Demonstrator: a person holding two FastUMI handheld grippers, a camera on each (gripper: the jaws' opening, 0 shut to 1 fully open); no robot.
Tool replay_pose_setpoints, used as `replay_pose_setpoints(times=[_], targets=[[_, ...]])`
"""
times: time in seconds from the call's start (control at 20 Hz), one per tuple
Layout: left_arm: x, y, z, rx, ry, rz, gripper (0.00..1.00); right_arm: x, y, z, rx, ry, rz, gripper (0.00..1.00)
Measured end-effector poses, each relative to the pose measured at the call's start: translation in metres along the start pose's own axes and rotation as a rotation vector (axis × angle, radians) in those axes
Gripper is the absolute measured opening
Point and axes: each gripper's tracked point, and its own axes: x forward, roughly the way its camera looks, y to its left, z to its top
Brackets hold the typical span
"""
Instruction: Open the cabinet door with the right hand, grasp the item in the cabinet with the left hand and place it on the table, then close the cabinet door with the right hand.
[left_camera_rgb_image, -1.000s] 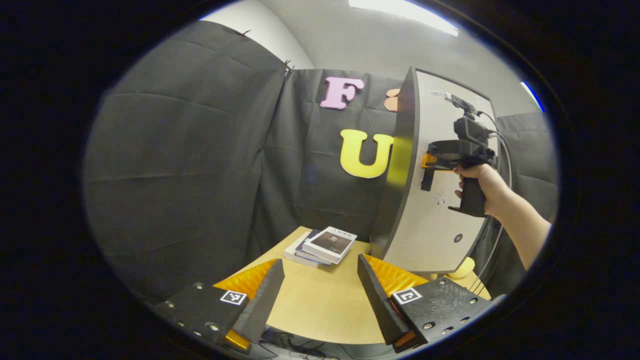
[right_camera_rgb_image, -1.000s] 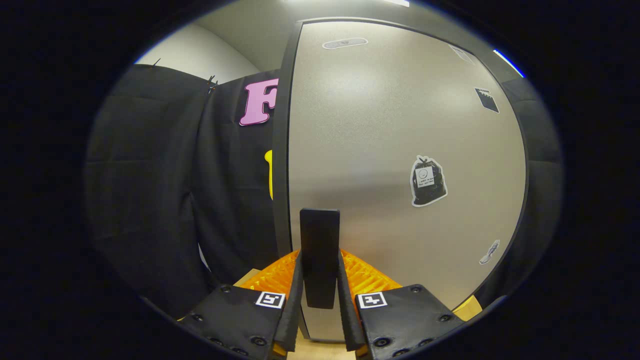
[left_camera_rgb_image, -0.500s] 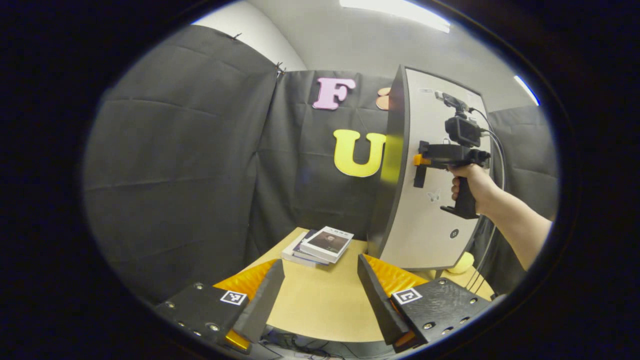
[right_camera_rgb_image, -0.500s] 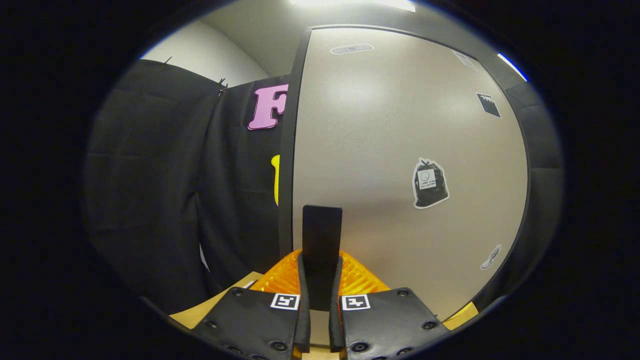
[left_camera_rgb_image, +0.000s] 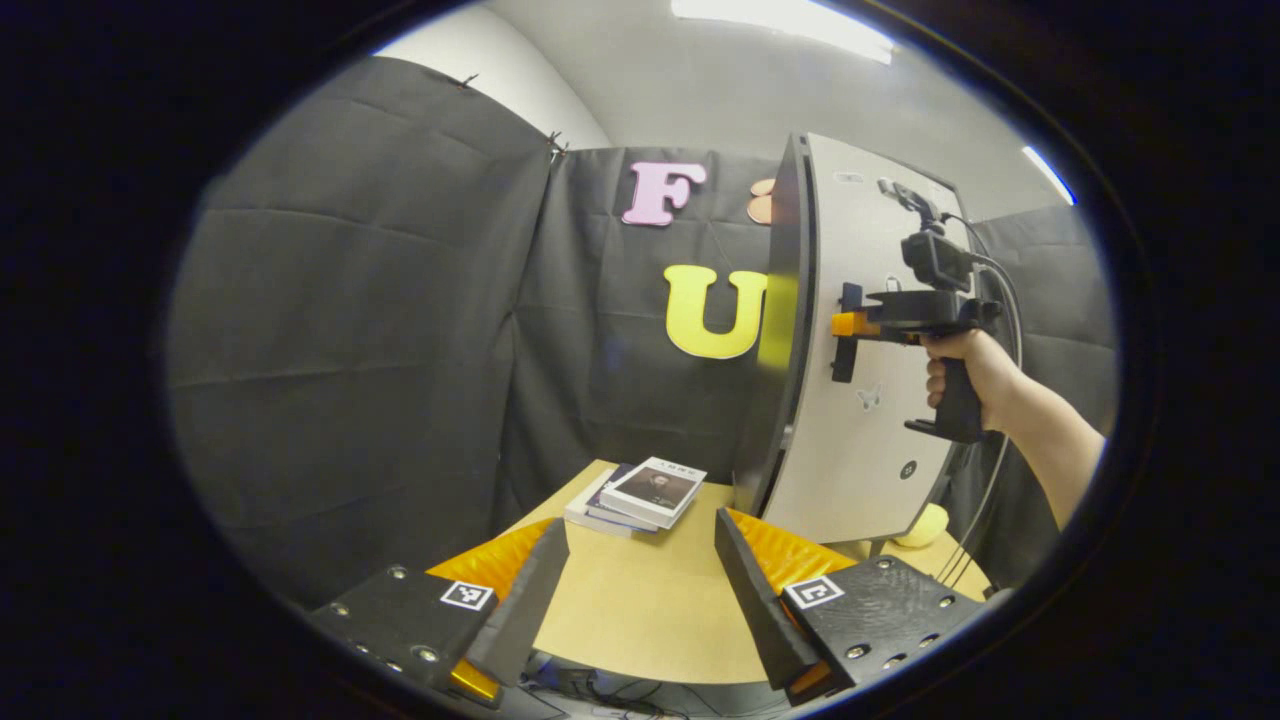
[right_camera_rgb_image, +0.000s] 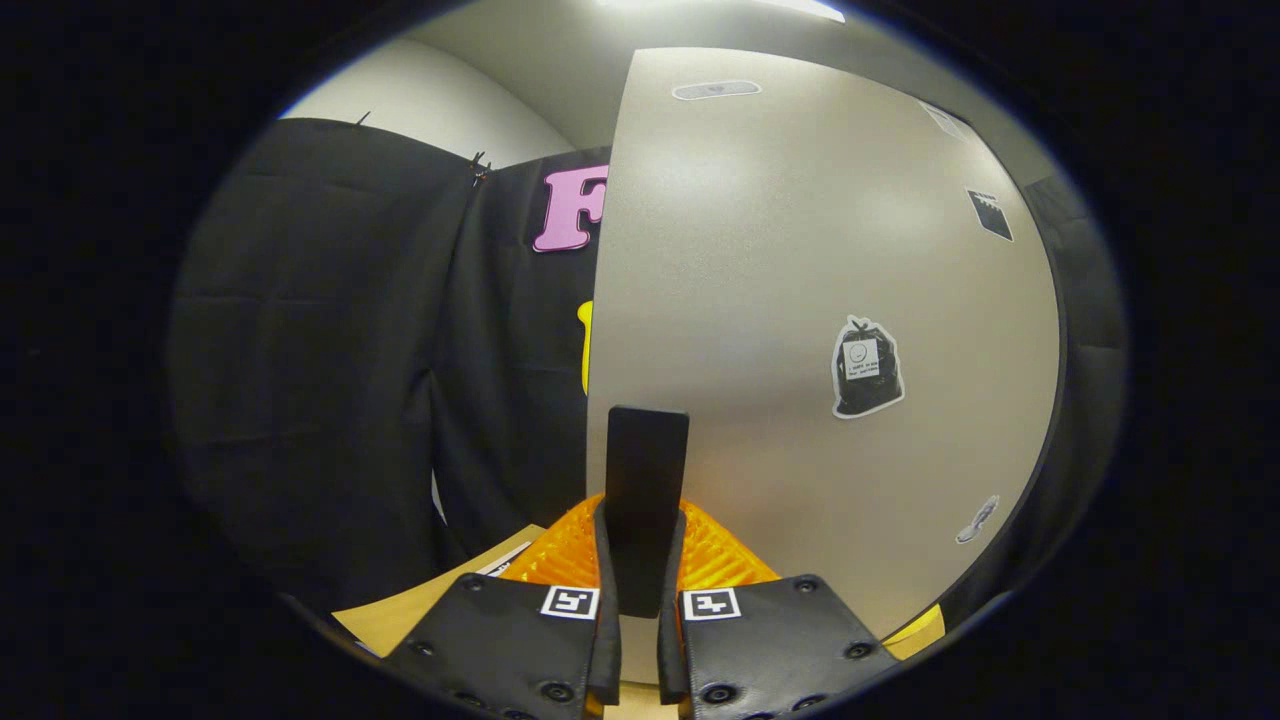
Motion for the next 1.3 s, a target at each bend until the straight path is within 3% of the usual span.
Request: replay_pose_setpoints(times=[0.35, 0.9, 1.1, 1.3], targets=[[-0.007, -0.023, -0.010, 0.039, 0.021, -0.034, 0.89, -0.035, 0.010, 0.007, 0.049, 0.009, 0.098, 0.17], [-0.006, -0.063, -0.011, 0.054, 0.036, -0.117, 0.89, -0.078, 0.005, 0.010, 0.074, 0.033, 0.183, 0.17], [-0.004, -0.069, -0.014, 0.053, 0.047, -0.131, 0.89, -0.096, -0.010, 0.007, 0.060, 0.042, 0.195, 0.16], [-0.002, -0.079, -0.006, 0.072, 0.025, -0.142, 0.89, -0.115, -0.022, 0.006, 0.065, 0.038, 0.160, 0.16]])
